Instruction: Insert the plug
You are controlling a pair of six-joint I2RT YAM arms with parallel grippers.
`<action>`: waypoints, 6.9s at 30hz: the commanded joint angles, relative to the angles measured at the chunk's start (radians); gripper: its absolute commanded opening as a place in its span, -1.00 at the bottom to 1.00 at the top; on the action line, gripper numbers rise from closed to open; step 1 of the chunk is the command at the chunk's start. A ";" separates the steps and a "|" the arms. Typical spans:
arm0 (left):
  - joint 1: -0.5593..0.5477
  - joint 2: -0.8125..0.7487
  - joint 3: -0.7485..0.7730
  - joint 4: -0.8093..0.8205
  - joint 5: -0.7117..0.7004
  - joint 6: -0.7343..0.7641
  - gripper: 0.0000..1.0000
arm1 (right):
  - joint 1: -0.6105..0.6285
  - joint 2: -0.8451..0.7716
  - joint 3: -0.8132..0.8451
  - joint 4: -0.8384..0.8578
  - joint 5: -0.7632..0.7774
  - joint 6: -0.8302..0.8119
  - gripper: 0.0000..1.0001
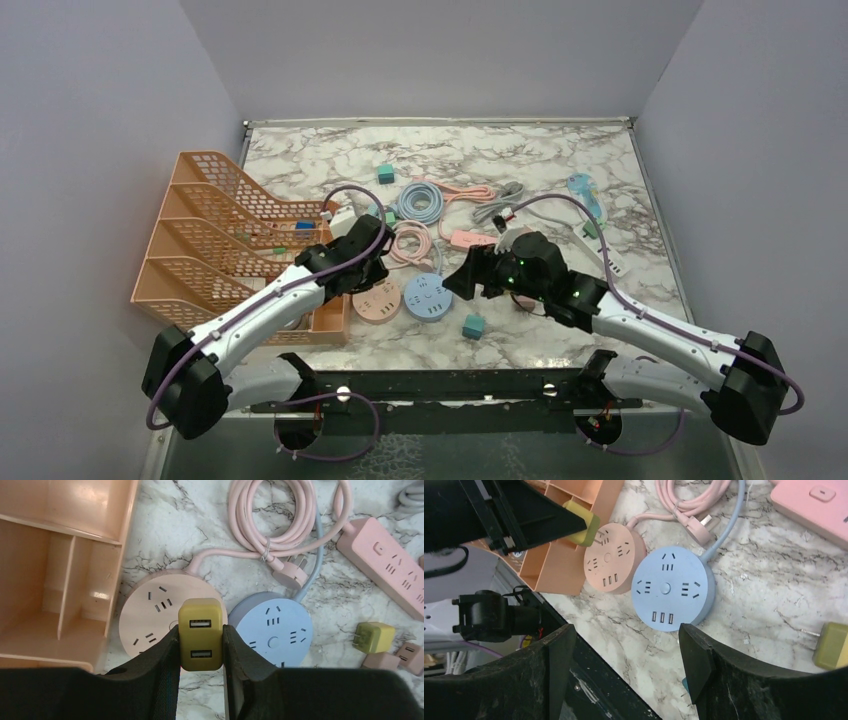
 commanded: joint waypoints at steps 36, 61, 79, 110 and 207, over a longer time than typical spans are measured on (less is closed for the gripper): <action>-0.188 0.245 0.049 -0.100 -0.234 -0.338 -1.00 | 0.006 -0.054 -0.072 -0.113 0.168 0.250 0.48; -0.247 0.404 0.045 -0.090 -0.223 -0.455 -1.00 | 0.006 -0.042 -0.069 -0.133 0.181 0.263 0.48; -0.272 0.417 0.085 -0.112 -0.208 -0.593 -1.00 | 0.006 -0.051 -0.074 -0.141 0.188 0.265 0.48; -0.362 0.622 0.038 -0.048 -0.190 -0.601 -1.00 | 0.006 -0.084 -0.080 -0.193 0.242 0.286 0.47; -0.140 0.366 0.105 0.022 -0.132 -0.141 -0.53 | 0.006 0.023 0.044 -0.263 0.241 0.065 0.49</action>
